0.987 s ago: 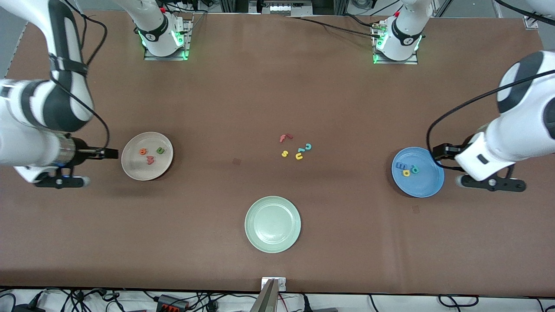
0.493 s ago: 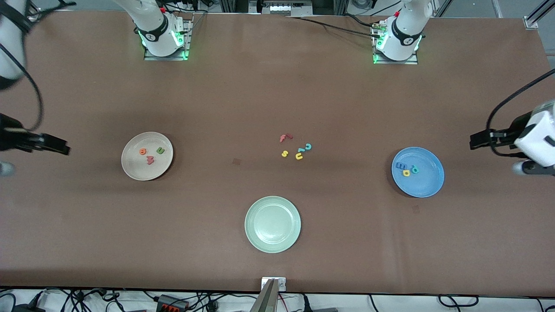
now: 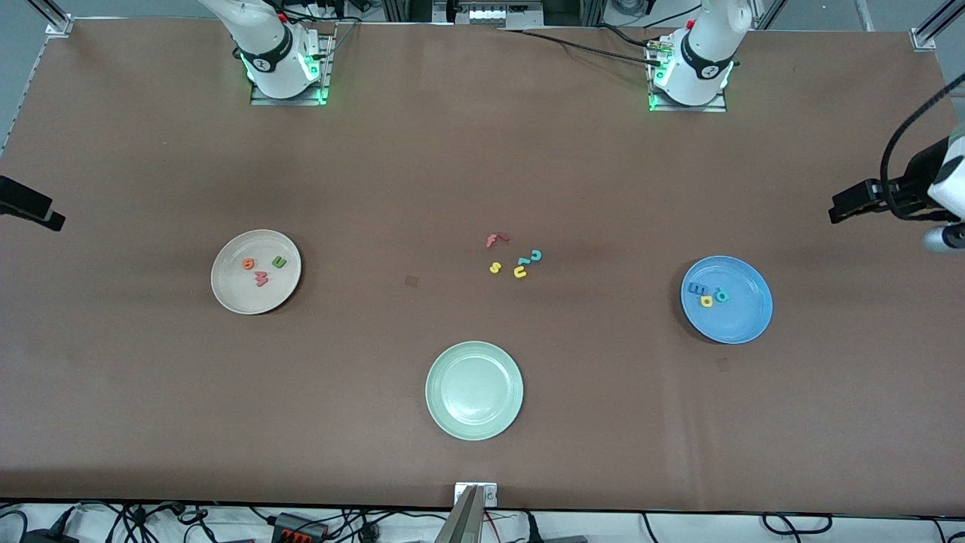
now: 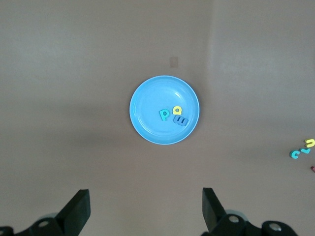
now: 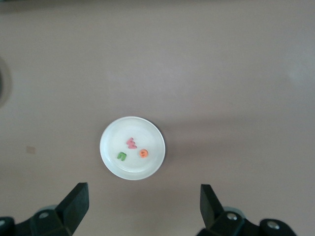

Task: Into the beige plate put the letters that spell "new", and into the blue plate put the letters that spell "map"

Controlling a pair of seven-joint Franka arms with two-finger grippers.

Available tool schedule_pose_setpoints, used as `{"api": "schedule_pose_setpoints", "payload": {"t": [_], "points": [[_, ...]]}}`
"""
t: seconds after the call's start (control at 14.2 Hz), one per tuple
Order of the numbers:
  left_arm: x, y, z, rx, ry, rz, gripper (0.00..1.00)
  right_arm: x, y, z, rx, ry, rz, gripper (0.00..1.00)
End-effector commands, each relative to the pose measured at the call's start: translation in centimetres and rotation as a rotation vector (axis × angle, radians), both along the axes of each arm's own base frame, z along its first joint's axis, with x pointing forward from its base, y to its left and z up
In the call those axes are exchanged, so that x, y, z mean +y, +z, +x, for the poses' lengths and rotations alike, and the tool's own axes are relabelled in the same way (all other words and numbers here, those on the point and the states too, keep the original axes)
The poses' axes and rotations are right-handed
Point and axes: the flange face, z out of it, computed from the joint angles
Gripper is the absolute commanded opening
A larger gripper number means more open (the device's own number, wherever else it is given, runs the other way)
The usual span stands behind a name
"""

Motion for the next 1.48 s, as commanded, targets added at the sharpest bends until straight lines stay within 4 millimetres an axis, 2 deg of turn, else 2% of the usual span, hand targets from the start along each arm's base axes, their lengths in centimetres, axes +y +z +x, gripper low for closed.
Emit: {"api": "schedule_pose_setpoints", "payload": {"t": [0.0, 0.14, 0.28, 0.56, 0.92, 1.41], "points": [[0.8, 0.9, -2.3, -0.053, -0.045, -0.014, 1.00, 0.8, -1.0, -2.1, 0.021, 0.021, -0.041, 1.00], [1.8, 0.3, -2.3, -0.066, -0.032, -0.014, 1.00, 0.9, -1.8, -4.2, 0.002, 0.023, -0.033, 1.00], [1.7, 0.3, -2.9, -0.092, -0.034, -0.012, 1.00, 0.9, -2.2, -6.0, -0.015, 0.024, -0.026, 1.00], [1.8, -0.1, -3.8, -0.077, -0.030, -0.013, 1.00, 1.0, -1.7, -6.2, -0.004, 0.027, -0.021, 1.00], [0.9, 0.2, -3.5, -0.082, -0.046, -0.012, 1.00, 1.1, -1.8, -6.1, 0.000, 0.032, -0.024, 1.00], [0.7, 0.1, -3.5, -0.073, -0.050, -0.013, 1.00, 1.0, -2.1, -6.0, 0.002, 0.033, -0.024, 1.00]]}}
